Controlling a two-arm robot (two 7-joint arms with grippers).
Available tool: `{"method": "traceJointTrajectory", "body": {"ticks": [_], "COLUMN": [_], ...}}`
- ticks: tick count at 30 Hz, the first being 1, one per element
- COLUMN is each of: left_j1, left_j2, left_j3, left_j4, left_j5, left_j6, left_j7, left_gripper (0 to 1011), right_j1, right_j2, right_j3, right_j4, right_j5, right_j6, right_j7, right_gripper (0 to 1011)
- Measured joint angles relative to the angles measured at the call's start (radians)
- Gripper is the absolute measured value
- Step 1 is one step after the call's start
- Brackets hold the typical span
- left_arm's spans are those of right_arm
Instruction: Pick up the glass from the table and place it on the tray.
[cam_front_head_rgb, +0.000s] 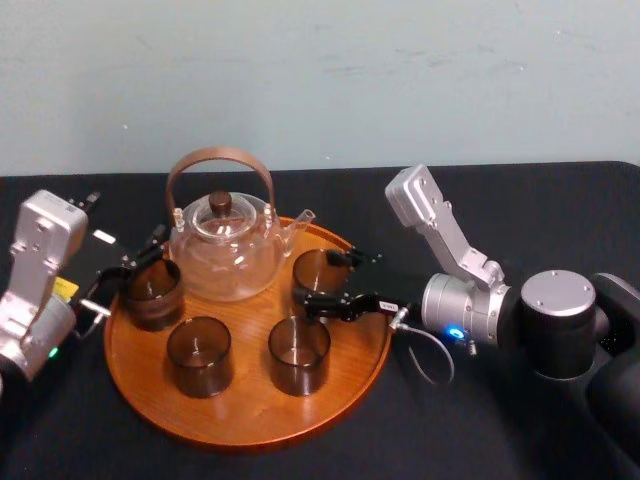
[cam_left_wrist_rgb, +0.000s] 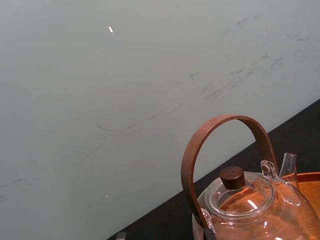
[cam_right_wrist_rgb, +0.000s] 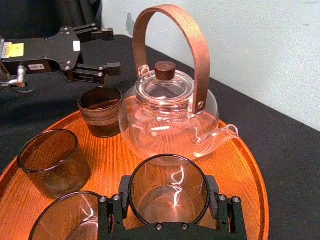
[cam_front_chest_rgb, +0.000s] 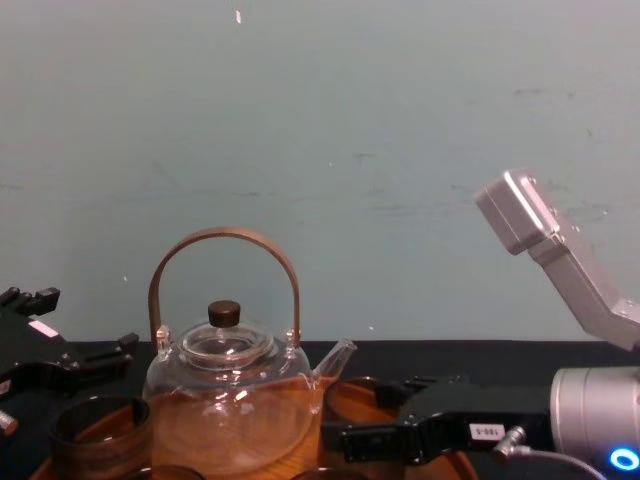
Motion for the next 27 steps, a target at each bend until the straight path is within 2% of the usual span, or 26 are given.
{"method": "traceJointTrajectory", "body": {"ticks": [27], "left_j1": [0.0], "left_j2": [0.0], "left_j3": [0.0], "left_j4": [0.0], "left_j5": [0.0], "left_j6": [0.0], "left_j7": [0.0], "left_gripper": [1001], "right_j1": [0.039], "right_j2": [-0.036], "right_j3": [0.013], "right_j4": [0.097], "right_j5": [-0.031], "right_j6": [-0.025], "right_j7": [-0.012], "right_gripper": [905]}}
